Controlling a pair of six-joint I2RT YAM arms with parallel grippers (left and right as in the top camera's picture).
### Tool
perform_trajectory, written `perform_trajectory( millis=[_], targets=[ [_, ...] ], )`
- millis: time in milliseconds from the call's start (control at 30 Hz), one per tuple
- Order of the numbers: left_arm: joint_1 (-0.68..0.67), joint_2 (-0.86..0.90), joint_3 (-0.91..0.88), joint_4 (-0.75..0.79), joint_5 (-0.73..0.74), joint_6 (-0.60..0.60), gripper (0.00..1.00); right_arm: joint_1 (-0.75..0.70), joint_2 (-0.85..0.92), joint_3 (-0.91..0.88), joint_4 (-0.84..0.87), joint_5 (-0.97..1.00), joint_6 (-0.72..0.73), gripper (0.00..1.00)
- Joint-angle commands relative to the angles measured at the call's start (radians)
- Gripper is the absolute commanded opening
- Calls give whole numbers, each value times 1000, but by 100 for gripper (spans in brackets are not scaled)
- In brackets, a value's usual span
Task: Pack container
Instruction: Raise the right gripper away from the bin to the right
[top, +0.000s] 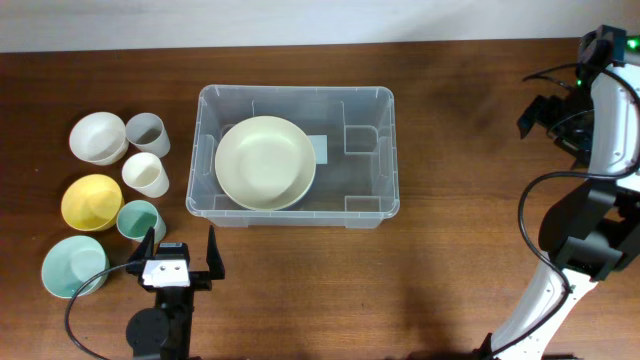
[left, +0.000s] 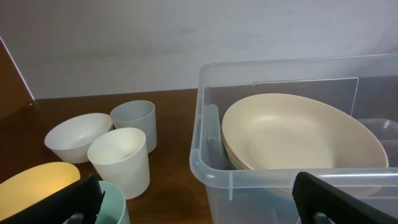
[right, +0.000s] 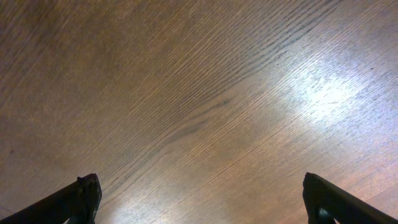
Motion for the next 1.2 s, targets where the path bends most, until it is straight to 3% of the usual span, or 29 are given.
perform_trajectory(
  millis=[0, 1167],
  targets=[
    [-4, -6, -2, -6, 0, 16, 100, -27, 0, -5, 7, 2, -2, 99],
    [-4, -6, -2, -6, 0, 16, 100, -33, 0, -5, 45, 2, -2, 99]
  ],
)
